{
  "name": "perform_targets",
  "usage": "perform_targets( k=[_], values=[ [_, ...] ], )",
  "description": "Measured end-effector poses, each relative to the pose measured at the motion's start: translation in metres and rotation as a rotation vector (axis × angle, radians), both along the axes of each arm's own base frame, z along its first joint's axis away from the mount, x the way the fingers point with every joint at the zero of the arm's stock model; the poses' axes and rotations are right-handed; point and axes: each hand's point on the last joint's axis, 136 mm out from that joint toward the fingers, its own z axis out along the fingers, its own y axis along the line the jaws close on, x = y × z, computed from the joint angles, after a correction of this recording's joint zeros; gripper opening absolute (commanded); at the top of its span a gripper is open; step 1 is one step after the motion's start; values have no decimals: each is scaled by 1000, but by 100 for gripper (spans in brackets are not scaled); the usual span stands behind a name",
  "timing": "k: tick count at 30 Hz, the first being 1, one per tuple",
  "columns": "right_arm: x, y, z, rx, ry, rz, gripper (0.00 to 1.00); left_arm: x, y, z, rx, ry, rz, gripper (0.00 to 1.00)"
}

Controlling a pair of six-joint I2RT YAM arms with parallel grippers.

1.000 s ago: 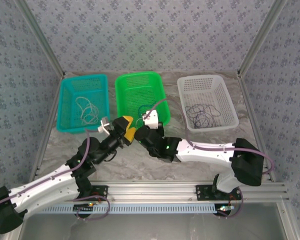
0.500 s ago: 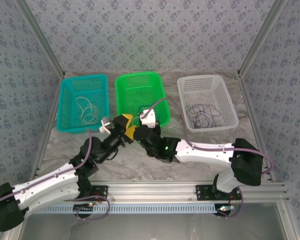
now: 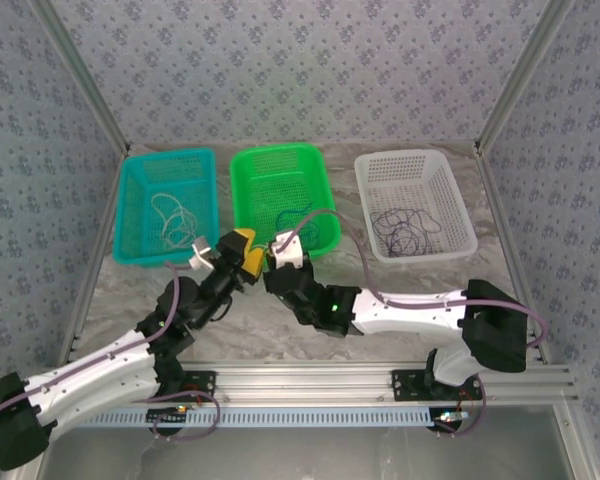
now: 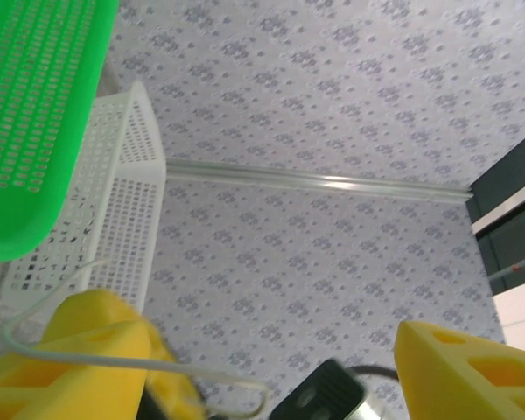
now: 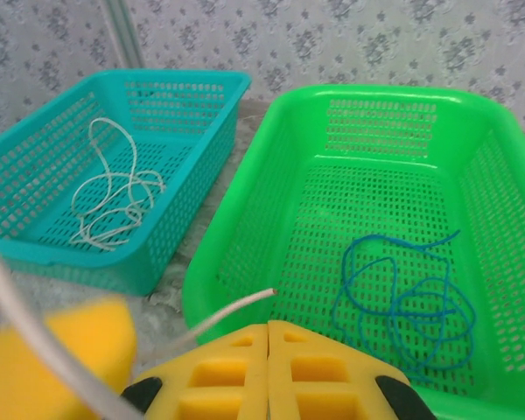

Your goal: Untangle the cables

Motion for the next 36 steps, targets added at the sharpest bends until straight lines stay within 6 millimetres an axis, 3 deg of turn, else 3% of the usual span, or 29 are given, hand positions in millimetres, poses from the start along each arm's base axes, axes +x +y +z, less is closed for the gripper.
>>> perform_targets(
  k=[6,12,15,22,28,36],
  values=[
    [-8,7,4,21,3,55,0,2,6,3,-9,-6,22,51],
    [-13,14,6,23,2,99,0,4,8,-7,-3,19,38,12],
    [-16,16,5,17,4,116,0,5,11,-10,7,27,54,2],
    [-24,21,-3,-15,26,166,0,3,31,-6,39,1,99,0],
    [-37,39,-16,-80,103,287,0,2,47,-21,223,17,116,0],
    [-55,84,-22,-93,205,491,0,-2,49,8,520,-38,35,0]
  ],
)
